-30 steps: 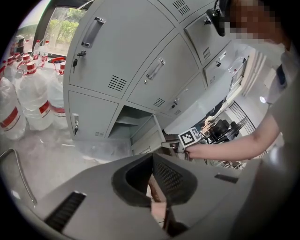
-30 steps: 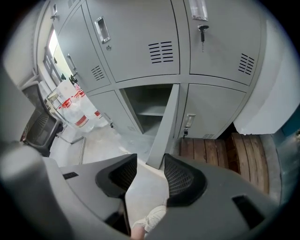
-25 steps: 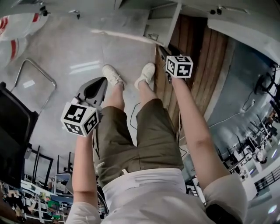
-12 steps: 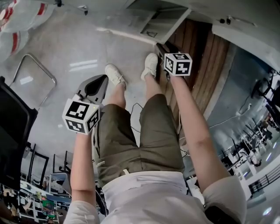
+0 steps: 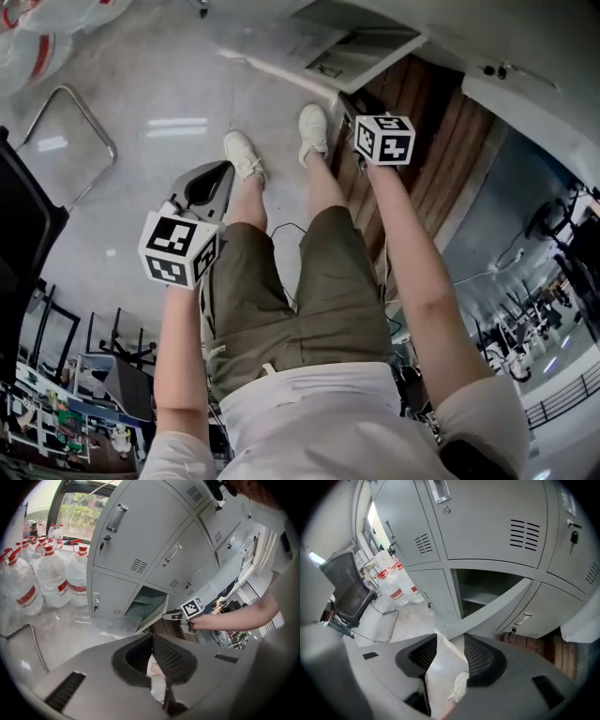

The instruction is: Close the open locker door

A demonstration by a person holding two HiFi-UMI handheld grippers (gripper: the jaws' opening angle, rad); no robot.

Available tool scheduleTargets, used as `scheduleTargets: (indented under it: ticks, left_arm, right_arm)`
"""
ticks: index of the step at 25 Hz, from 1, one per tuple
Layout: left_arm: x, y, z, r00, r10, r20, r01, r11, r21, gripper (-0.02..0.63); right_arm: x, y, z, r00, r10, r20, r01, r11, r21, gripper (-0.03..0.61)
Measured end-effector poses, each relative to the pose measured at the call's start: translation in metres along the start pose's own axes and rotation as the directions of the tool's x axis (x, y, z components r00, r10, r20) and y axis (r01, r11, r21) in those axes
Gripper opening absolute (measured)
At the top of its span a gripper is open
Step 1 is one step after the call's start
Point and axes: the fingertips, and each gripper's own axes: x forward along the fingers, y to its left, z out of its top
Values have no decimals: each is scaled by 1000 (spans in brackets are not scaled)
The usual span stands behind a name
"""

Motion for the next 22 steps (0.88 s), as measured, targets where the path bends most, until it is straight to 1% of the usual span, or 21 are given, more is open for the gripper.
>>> scheduleTargets:
  ticks: [7,10,16,22]
  left_arm:
    - [0,-2,-9,999,52,-8,-52,998,-22,2]
    - [-2,-3,-8,998,69,4,-68,997,-46,2]
    - [-3,-1,-9,994,106,15,-104,990,-95,2]
    - [2,-2,-13,993,120,18,-116,982,-151,2]
  right_arm:
    - [12,4,17,999,42,-2,-42,997,-60,186]
    - [17,7,23,998,57,-7,-58,993,-107,183]
    - [26,9,39,996,88,-11,-88,983,-159,173]
    - [42,12,53,993,111,-32,-116,970,-215,178]
